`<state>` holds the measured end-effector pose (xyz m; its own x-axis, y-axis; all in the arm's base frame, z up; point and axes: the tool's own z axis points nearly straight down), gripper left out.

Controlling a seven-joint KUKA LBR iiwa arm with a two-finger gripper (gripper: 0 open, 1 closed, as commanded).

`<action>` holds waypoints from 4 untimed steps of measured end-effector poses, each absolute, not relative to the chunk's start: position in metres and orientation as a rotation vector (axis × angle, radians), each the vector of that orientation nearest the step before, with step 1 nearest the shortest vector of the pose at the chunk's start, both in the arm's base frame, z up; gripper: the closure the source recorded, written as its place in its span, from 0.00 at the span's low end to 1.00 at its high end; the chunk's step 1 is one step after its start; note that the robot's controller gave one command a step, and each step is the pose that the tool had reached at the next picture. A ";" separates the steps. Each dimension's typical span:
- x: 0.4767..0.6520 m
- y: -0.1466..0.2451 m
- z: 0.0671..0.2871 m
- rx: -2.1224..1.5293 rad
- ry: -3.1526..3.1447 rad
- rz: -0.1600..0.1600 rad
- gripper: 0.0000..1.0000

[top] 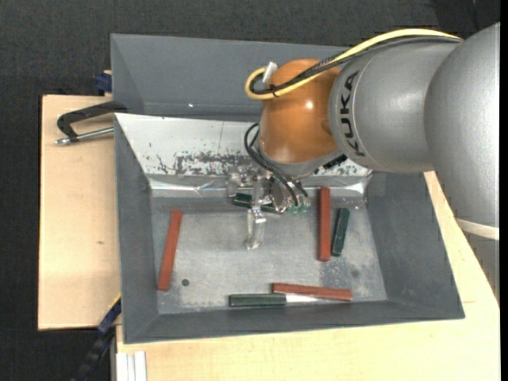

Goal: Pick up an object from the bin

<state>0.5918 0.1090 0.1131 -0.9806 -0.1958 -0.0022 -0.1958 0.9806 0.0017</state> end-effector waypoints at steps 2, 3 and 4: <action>0.596 0.093 0.110 -0.183 3.134 0.006 0.00; 0.596 0.075 0.145 -0.129 3.135 0.002 0.00; 0.596 0.055 0.123 -0.211 3.124 0.002 0.00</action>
Offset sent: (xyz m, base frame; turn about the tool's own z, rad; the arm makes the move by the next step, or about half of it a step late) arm 0.0097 -0.0424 -0.0078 0.1829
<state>0.5956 0.0547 0.1225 -0.9908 -0.1348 -0.0109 -0.1348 0.9909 0.0004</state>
